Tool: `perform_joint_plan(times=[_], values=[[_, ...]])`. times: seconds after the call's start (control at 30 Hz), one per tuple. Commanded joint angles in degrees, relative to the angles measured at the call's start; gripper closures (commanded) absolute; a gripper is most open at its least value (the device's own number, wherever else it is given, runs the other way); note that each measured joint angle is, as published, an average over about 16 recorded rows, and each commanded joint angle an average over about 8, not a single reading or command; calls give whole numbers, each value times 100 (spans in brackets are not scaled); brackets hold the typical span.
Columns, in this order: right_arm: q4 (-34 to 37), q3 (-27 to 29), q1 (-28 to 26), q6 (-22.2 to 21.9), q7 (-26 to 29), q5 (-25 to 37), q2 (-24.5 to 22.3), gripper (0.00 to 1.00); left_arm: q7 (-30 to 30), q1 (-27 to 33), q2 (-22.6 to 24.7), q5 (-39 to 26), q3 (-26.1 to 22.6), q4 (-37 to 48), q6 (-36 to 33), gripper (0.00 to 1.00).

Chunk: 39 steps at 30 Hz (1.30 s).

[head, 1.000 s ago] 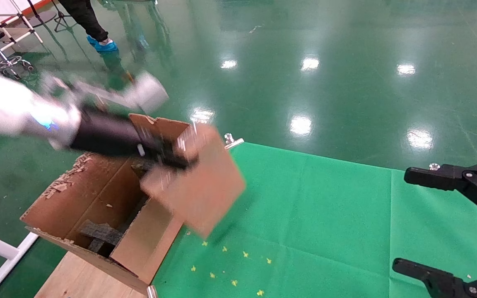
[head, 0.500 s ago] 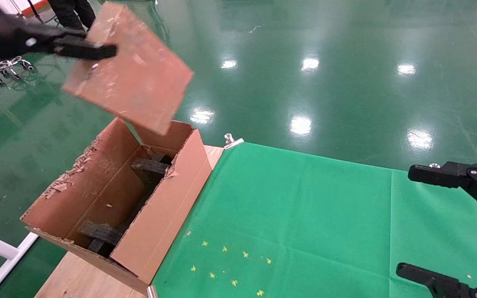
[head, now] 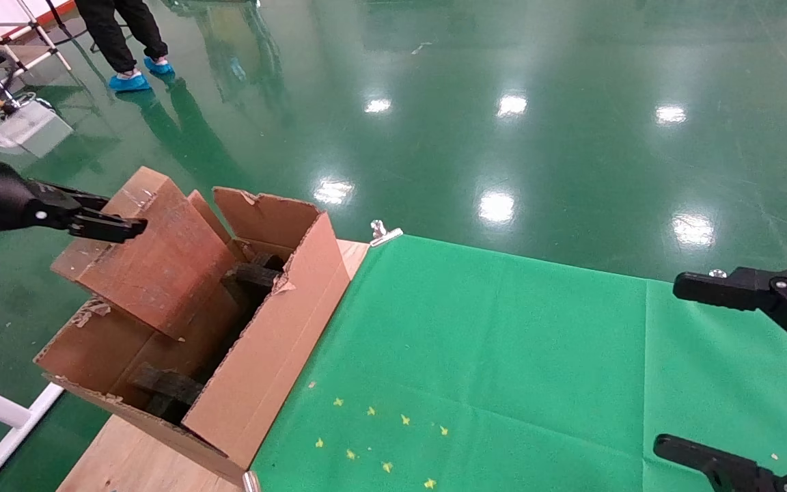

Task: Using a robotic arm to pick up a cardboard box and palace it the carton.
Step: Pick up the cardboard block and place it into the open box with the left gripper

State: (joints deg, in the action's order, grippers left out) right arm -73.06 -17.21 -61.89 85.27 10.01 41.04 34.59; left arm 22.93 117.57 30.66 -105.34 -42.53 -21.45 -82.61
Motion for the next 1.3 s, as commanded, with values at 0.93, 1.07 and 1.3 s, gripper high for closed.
perform_joint_plan(times=[0.93,1.07,1.3], values=[[0,-7,-2,-3,-4,-5,-3,0,-561,-1134,1149,-377,-220,2149,2286,100],[0,-8,-2,-3,-4,-6,-3,0,-476,-1340,1263,-394,-231,2232,2424,100],[0,-10,-2,-4,-5,-7,-4,0,-270,-1567,1389,-453,-274,2306,2633,72]])
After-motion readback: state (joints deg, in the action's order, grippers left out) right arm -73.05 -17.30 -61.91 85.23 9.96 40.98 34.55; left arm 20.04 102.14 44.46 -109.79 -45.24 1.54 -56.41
